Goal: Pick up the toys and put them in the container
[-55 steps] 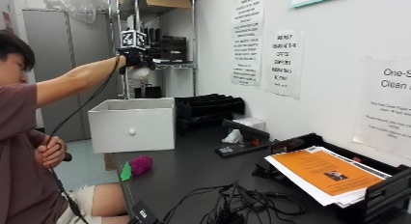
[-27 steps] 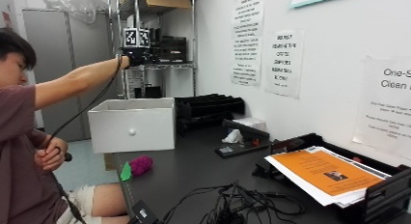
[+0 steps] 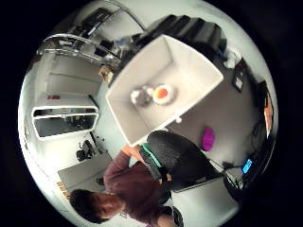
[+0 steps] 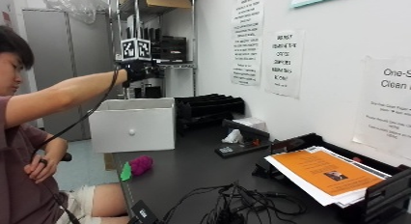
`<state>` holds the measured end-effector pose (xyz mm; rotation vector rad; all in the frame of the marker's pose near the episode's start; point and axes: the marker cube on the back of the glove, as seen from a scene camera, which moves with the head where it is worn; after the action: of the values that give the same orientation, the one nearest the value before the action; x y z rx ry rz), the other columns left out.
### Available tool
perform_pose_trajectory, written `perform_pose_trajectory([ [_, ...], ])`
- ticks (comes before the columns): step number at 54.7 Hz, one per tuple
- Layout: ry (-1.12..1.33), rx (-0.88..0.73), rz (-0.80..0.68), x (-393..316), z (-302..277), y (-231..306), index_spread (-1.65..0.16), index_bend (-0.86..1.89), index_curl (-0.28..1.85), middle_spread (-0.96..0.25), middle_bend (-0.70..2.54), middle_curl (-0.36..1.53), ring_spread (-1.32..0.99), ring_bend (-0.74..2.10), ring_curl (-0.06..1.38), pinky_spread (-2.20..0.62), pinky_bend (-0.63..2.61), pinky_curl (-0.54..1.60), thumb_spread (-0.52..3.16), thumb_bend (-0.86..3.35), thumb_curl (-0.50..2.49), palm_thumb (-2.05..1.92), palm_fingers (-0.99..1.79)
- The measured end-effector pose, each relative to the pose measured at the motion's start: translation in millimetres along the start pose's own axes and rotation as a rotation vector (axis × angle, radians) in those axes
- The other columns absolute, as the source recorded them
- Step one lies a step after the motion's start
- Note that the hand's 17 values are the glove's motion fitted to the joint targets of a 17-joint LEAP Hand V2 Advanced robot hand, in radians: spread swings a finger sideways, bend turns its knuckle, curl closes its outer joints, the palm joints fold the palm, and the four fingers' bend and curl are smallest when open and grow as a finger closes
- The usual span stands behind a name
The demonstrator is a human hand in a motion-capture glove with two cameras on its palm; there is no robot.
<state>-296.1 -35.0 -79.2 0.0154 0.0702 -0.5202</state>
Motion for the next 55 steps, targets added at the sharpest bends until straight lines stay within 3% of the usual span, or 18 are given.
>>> perform_pose_trajectory([
  [8,0.025,-0.073,0.001,25.6,92.4,38.0,-0.24,0.01,0.08,0.05,0.07,0.15,0.08,0.24,0.37,0.08,1.03,0.37,1.12,-0.04,0.33,-0.03,-0.41],
  [18,-0.129,-0.192,0.076,54.0,228.5,67.6,-0.24,0.01,0.07,0.06,0.07,0.14,0.09,0.24,0.38,0.09,1.05,0.37,1.12,-0.05,0.31,-0.05,-0.40],
  [25,-0.216,-0.145,0.143,50.6,285.3,69.9,-0.23,-0.01,0.05,0.07,0.11,0.15,0.09,0.29,0.39,0.08,1.06,0.37,1.12,-0.05,0.30,-0.05,-0.34],
  [38,-0.105,-0.179,0.284,30.7,333.6,66.5,-0.13,-0.09,-0.02,0.10,0.35,0.26,0.01,0.82,0.52,0.01,1.18,0.39,1.14,-0.04,0.28,-0.04,-0.02],
  [43,-0.054,-0.079,0.328,24.2,336.9,64.4,-0.10,-0.03,-0.01,0.07,0.52,0.33,-0.07,0.96,0.56,-0.09,1.25,0.40,1.18,-0.02,0.28,-0.02,0.07],
  [51,0.071,0.056,0.346,15.5,335.6,59.7,-0.08,0.14,0.01,-0.04,0.74,0.41,-0.24,1.22,0.59,-0.28,1.36,0.40,1.34,0.03,0.28,0.06,0.64],
  [52,0.078,0.065,0.342,16.1,335.5,59.6,-0.08,0.10,0.01,-0.05,0.73,0.41,-0.24,1.21,0.58,-0.29,1.37,0.41,1.34,0.03,0.29,0.06,0.59],
  [55,0.073,0.093,0.325,18.2,335.1,56.5,-0.10,0.18,0.03,-0.09,0.80,0.45,-0.27,1.26,0.60,-0.32,1.32,0.41,1.44,0.06,0.28,0.10,0.78],
])
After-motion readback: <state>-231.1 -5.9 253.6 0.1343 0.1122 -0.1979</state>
